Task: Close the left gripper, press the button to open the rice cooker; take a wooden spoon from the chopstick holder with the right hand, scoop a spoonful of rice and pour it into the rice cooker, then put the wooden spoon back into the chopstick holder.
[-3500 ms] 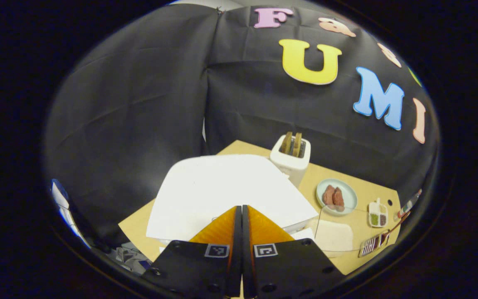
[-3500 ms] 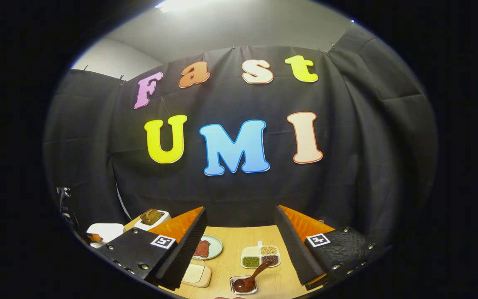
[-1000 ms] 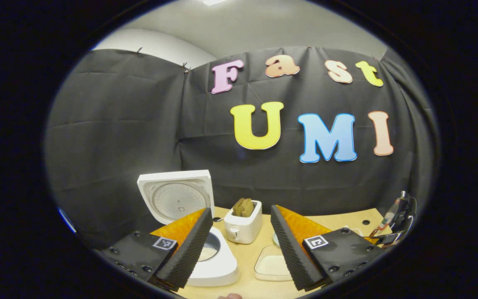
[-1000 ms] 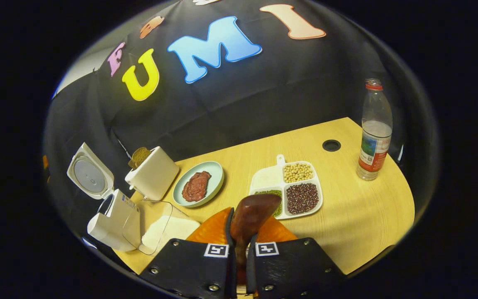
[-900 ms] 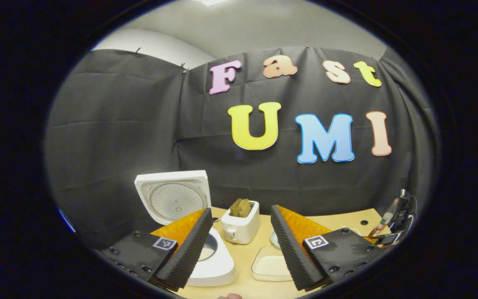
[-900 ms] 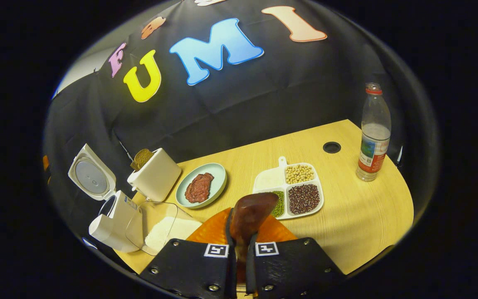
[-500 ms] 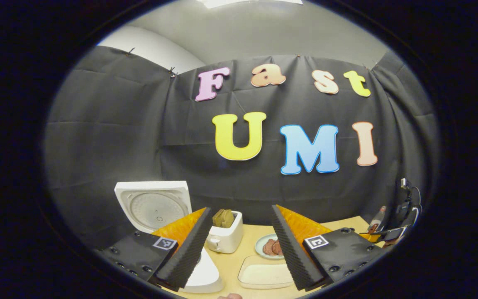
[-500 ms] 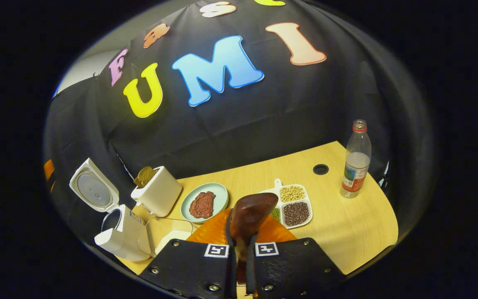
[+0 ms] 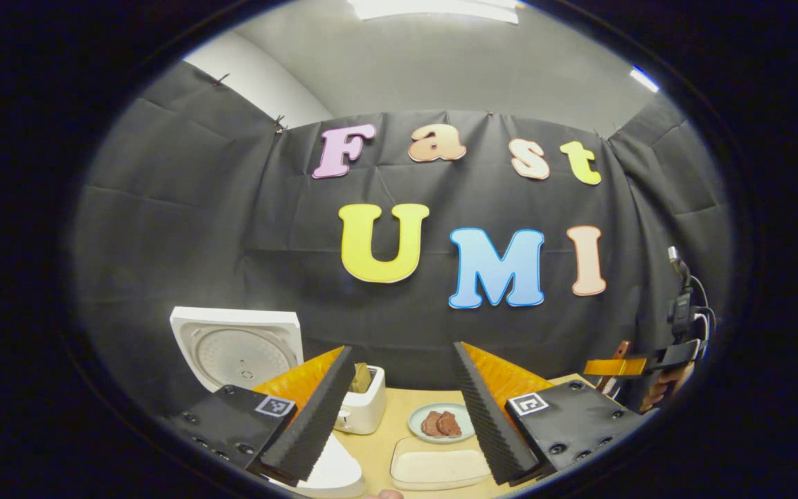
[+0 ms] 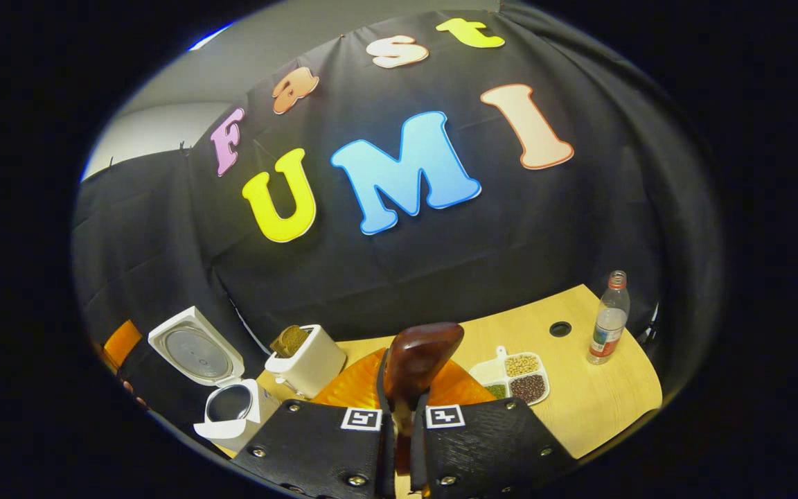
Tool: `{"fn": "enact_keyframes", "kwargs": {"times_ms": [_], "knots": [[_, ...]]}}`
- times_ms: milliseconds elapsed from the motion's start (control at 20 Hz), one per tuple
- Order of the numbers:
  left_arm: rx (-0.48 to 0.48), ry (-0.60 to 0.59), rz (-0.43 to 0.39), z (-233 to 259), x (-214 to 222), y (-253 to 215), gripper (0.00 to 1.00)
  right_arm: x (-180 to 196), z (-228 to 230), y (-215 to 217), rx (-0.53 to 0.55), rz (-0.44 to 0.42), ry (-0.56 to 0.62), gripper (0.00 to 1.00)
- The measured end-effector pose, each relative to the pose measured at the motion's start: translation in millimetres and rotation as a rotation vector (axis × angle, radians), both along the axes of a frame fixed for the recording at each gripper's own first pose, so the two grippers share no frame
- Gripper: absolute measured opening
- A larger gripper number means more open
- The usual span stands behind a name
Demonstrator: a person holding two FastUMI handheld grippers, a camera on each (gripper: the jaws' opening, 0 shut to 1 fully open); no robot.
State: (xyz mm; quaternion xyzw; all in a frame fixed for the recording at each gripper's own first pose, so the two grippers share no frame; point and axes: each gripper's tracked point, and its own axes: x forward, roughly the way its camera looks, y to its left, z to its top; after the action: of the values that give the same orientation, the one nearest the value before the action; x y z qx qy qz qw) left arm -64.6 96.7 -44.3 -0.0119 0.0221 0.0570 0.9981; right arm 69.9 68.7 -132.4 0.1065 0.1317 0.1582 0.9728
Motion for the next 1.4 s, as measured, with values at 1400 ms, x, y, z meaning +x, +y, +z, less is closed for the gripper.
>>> {"fn": "enact_keyframes", "kwargs": {"times_ms": [1400], "knots": [[0.093, -0.007, -0.051, -2, -17, 89, 0.96, 53, -209, 190, -0.445, 0.108, 0.156, 0.09]]}}
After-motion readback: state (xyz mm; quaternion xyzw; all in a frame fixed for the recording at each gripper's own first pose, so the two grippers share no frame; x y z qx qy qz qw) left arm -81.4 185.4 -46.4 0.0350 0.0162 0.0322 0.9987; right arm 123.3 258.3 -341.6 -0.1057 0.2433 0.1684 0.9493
